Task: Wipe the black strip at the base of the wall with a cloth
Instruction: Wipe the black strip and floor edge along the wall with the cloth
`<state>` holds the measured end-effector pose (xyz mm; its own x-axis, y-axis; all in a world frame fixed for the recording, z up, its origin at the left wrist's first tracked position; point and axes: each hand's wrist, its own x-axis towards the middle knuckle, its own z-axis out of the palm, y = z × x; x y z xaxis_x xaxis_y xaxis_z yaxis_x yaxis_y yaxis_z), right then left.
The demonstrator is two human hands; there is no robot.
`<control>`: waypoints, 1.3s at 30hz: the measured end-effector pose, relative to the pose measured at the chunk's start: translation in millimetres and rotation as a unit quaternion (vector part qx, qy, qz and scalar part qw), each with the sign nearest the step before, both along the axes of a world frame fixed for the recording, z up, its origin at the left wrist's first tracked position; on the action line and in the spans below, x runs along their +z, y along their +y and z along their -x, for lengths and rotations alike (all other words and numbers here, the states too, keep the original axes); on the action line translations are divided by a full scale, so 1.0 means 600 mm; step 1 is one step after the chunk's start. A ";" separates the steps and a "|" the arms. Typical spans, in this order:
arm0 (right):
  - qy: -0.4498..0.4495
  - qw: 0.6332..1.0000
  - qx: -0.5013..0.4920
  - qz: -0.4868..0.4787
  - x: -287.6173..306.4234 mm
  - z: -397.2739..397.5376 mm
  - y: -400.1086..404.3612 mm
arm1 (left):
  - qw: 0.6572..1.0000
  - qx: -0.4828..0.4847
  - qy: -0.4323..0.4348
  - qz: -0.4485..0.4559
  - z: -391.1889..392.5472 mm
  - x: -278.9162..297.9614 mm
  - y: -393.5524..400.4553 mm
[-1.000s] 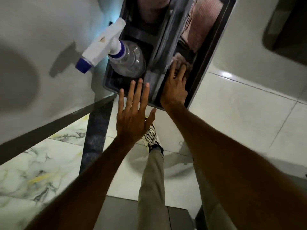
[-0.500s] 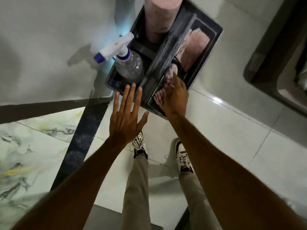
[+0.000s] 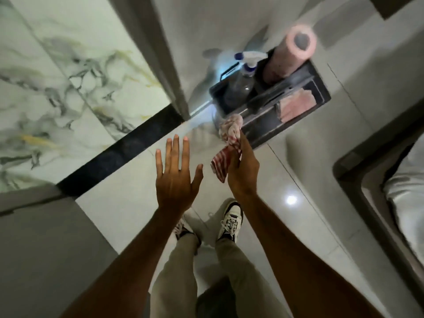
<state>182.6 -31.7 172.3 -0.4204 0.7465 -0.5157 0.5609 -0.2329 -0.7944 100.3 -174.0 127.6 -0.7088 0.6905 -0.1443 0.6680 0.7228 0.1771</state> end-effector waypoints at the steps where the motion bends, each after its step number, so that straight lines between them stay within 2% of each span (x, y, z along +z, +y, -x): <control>1: -0.015 0.999 0.029 -0.025 -0.002 0.004 -0.030 | 0.999 0.031 -0.005 0.005 0.001 -0.002 -0.035; 3: -0.039 0.993 0.085 -0.076 -0.019 0.021 -0.082 | 0.997 0.075 -0.016 0.009 0.007 -0.015 -0.099; 8: -0.078 0.971 0.198 -0.110 -0.101 0.097 -0.189 | 0.989 0.142 -0.048 0.011 0.022 -0.078 -0.248; 12: -0.054 0.974 0.199 -0.099 -0.184 0.174 -0.241 | 0.985 0.153 -0.075 0.035 0.029 -0.171 -0.343; 17: -0.039 0.974 0.202 -0.097 -0.359 0.265 -0.263 | 0.984 0.145 -0.088 0.048 0.053 -0.357 -0.398; 18: -0.064 0.968 0.211 -0.120 -0.404 0.282 -0.258 | 0.985 0.138 -0.089 0.046 0.064 -0.404 -0.397; 22: -0.126 0.943 0.224 -0.209 -0.608 0.345 -0.238 | 0.990 0.108 -0.091 0.025 0.122 -0.619 -0.388; 24: -0.083 0.943 0.238 -0.217 -0.725 0.366 -0.226 | 0.995 0.052 -0.088 0.017 0.148 -0.742 -0.381; 27: -0.132 0.904 0.312 -0.261 -0.877 0.396 -0.199 | 0.995 0.024 -0.095 0.016 0.186 -0.900 -0.375; 30: -0.200 0.800 0.418 -0.381 -0.996 0.424 -0.182 | 0.997 0.039 -0.073 -0.006 0.212 -1.017 -0.370; 31: -0.201 0.769 0.425 -0.432 -1.021 0.437 -0.182 | 0.998 0.038 -0.052 -0.021 0.215 -1.044 -0.370; 33: -0.159 0.762 0.397 -0.485 -1.058 0.473 -0.191 | 0.998 0.040 -0.008 -0.053 0.214 -1.075 -0.375; 36: -0.072 0.782 0.377 -0.491 -1.096 0.541 -0.231 | 0.996 0.066 0.014 -0.063 0.212 -1.088 -0.380; 37: -0.053 0.775 0.393 -0.492 -1.100 0.550 -0.251 | 0.995 0.078 0.015 -0.059 0.212 -1.085 -0.380; 39: -0.020 0.733 0.467 -0.494 -1.090 0.524 -0.280 | 0.995 0.078 0.018 -0.053 0.213 -1.068 -0.378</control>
